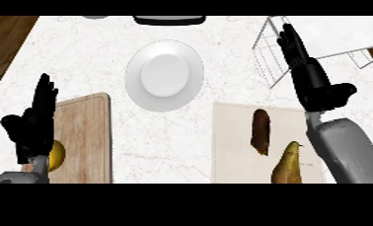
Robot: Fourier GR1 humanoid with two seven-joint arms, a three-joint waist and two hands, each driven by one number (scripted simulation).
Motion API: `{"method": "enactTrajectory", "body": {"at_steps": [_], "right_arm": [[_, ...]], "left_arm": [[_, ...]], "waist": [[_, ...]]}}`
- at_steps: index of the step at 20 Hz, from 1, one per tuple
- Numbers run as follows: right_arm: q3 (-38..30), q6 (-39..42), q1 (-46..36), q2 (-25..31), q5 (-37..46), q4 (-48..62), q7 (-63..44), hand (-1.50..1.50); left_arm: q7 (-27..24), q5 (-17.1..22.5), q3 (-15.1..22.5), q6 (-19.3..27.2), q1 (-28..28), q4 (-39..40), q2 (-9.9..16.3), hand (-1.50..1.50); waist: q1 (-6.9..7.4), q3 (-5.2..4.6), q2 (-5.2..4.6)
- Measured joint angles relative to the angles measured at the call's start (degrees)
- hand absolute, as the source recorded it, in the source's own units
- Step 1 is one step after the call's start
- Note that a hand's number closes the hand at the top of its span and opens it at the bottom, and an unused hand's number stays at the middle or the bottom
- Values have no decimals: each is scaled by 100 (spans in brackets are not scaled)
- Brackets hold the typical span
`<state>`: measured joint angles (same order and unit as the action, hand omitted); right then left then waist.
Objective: Pick the sweet potato from the placemat and place it in the tiered shelf
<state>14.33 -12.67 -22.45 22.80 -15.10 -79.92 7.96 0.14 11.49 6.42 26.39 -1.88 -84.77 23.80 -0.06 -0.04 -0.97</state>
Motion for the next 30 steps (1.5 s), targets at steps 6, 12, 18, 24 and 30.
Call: {"method": "enactTrajectory", "body": {"at_steps": [6,12,18,24,30], "right_arm": [[874,-31,-435,-11,923,517,-1166,150],[914,-800,-567,-212,1674,682,-2313,-150],[1229,208,-843,95,1669,-285,-3446,-150],[2008,1650,-1599,440,1683,-739,-5173,-150],[2986,2807,-2449,409,2062,-663,-6406,-150]], "left_arm": [[167,-48,169,-167,-358,-332,-65,0],[387,92,208,-429,-385,-686,-161,0],[491,49,202,-507,-318,-832,-234,0],[541,56,188,-559,-346,-863,-231,0],[566,35,195,-586,-418,-864,-258,0]], "waist": [[109,-6,70],[44,-5,102],[-9,-4,126],[41,-17,147],[121,-22,134]]}}
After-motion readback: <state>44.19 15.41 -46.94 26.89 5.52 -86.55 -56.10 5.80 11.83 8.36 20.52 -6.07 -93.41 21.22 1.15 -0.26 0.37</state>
